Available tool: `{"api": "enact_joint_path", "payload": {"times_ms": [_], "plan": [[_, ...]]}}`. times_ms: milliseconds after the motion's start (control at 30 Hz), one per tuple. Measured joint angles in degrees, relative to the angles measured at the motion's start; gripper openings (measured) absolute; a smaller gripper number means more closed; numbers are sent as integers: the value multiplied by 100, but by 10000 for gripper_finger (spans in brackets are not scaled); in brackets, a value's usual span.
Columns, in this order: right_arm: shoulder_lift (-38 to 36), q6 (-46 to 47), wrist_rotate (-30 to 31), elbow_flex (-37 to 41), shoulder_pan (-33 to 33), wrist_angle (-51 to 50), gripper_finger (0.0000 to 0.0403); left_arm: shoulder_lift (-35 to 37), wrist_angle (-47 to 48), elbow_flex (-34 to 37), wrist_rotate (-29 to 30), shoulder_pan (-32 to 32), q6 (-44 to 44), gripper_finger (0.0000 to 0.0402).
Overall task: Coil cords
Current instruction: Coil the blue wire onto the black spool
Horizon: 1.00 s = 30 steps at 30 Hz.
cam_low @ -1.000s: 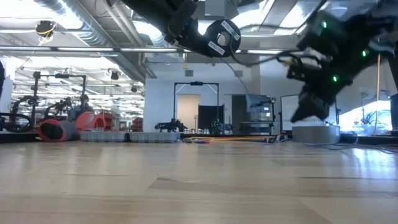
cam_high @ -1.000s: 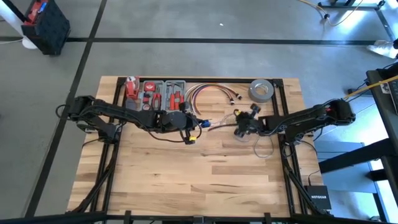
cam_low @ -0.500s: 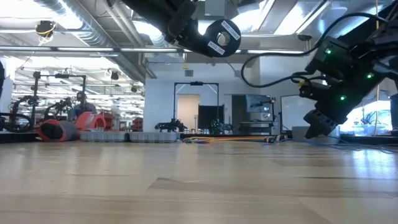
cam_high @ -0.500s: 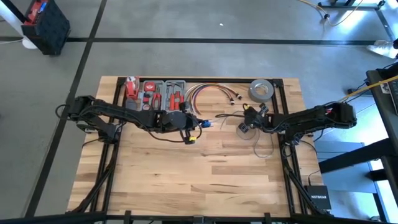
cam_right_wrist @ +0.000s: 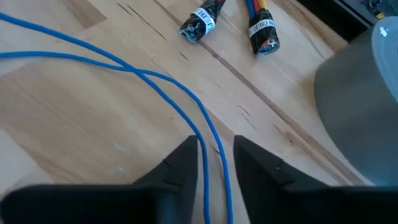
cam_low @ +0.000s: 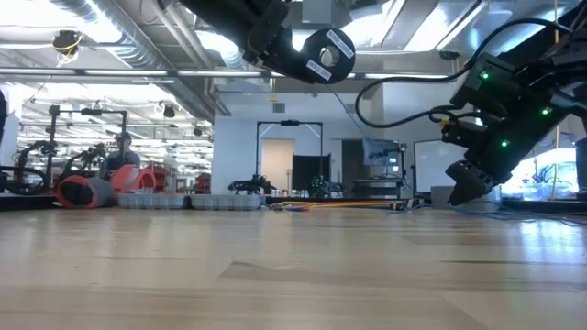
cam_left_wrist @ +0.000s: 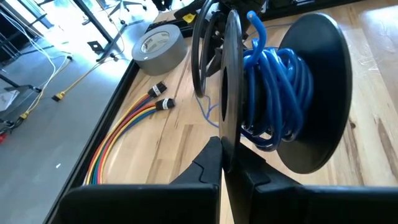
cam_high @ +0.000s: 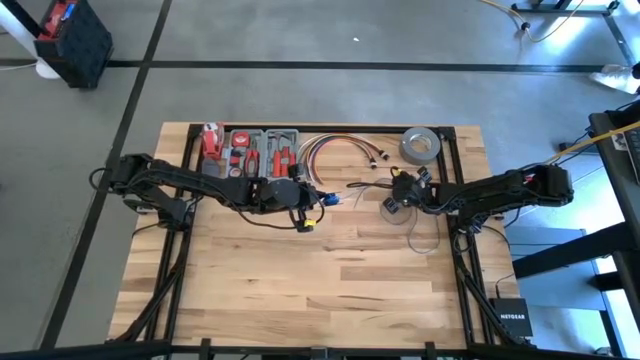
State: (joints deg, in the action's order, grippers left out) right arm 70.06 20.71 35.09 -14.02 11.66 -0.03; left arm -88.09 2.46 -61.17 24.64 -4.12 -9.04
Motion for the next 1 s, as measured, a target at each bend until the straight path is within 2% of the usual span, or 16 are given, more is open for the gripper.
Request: {"api": "enact_joint_path", "payload": {"times_ms": [267, 500, 667, 767, 867, 1000], "plan": [[-248, -297, -139, -289, -7, -453, 162, 0, 16, 0, -2, 0, -7, 0], [-845, -308, -766, -714, -7, -1405, 166, 0, 42, 0, -2, 1, -2, 0], [-1511, -418, -852, -732, -304, -1738, 166, 0, 41, 0, -4, 0, 3, 0], [-1958, -409, -705, -732, -627, -1543, 166, 0, 39, 0, -4, 0, 14, 0], [-2264, -274, -661, -736, -923, -833, 166, 0, 36, 0, -4, 2, 26, 0], [-2134, -519, -942, -741, -1189, 36, 166, 0, 24, 0, -4, 2, 87, 0]]}}
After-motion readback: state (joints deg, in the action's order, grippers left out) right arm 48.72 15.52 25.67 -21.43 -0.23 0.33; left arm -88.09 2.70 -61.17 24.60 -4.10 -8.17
